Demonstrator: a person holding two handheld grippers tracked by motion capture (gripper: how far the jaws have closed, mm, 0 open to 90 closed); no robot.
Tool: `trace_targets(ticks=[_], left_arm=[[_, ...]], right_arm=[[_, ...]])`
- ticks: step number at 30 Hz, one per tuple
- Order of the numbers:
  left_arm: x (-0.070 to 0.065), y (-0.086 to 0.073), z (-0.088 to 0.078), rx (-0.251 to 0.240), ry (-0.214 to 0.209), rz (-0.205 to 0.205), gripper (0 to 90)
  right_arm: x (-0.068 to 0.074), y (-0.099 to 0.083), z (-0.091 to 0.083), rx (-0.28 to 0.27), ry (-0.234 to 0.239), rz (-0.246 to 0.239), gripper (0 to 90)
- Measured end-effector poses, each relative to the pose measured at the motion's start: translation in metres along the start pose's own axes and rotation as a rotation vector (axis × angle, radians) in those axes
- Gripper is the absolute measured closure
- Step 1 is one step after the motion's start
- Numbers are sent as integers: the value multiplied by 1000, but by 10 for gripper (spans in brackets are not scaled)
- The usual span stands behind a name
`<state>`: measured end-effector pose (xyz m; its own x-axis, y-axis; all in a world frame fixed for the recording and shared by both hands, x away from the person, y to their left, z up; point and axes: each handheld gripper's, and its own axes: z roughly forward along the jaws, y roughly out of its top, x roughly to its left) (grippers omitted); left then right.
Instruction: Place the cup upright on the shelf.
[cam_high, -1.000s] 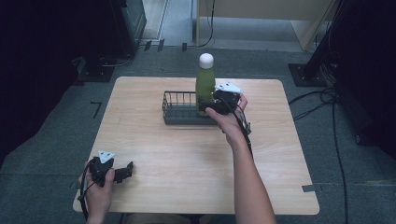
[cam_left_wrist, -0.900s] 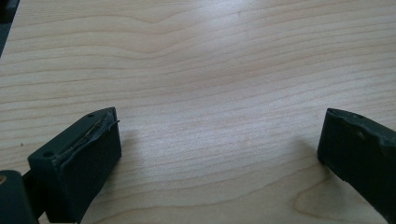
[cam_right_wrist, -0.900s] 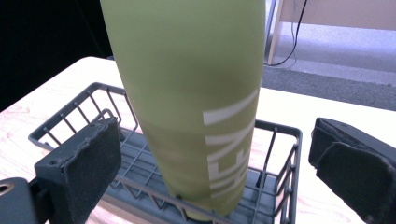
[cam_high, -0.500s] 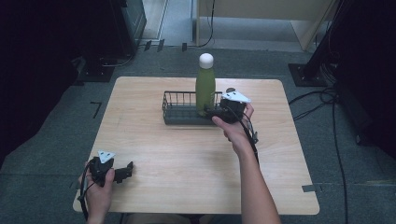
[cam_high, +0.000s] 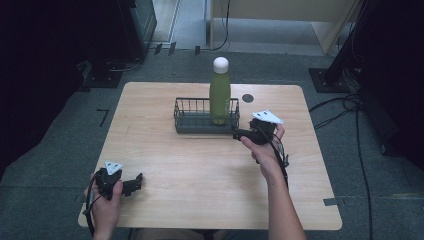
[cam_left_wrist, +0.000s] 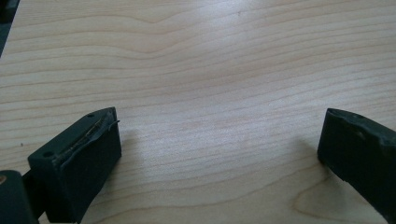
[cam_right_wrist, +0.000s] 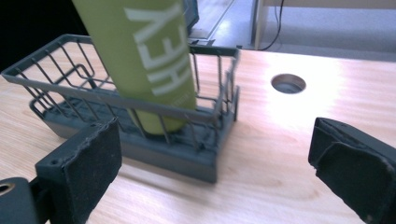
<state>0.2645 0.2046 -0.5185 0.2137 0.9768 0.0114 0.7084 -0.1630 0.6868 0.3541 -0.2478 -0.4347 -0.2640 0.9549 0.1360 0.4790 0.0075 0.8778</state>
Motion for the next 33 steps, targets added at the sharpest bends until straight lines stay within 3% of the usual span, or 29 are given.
trace_targets(ticks=[12,33], left_arm=[[0,0,0,0,0,0,0],[0,0,0,0,0,0,0]], right_arm=[[-28,-27,-22,23,-54,31,30],[-75,-77,-60,50,-162,130,37]])
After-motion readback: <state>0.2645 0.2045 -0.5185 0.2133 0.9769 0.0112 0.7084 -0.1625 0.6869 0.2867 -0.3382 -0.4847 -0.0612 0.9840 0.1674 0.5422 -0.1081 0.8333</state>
